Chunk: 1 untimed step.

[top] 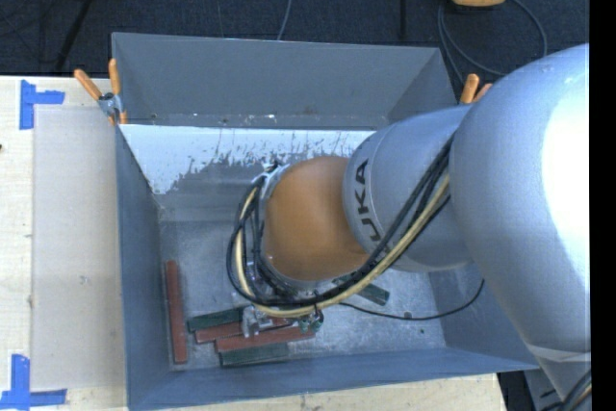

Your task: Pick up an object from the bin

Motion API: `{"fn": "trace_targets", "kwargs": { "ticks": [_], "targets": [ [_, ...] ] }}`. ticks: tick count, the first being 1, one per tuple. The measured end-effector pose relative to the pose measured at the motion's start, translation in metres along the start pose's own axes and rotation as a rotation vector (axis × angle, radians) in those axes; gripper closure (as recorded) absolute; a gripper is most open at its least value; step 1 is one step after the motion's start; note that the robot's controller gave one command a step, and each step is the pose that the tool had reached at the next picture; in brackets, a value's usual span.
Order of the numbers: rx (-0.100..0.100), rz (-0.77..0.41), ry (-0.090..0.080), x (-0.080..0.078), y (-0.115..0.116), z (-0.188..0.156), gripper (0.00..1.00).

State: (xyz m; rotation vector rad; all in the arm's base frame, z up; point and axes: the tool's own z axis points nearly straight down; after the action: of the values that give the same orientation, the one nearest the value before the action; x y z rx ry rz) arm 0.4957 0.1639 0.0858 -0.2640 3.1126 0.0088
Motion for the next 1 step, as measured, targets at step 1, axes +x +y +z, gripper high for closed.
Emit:
{"fn": "trace_targets", "kwargs": {
  "ticks": [1],
  "targets": [
    [0.0, 0.001, 0.003, 0.0, 0.0, -0.0023, 1.0]
  ]
}}
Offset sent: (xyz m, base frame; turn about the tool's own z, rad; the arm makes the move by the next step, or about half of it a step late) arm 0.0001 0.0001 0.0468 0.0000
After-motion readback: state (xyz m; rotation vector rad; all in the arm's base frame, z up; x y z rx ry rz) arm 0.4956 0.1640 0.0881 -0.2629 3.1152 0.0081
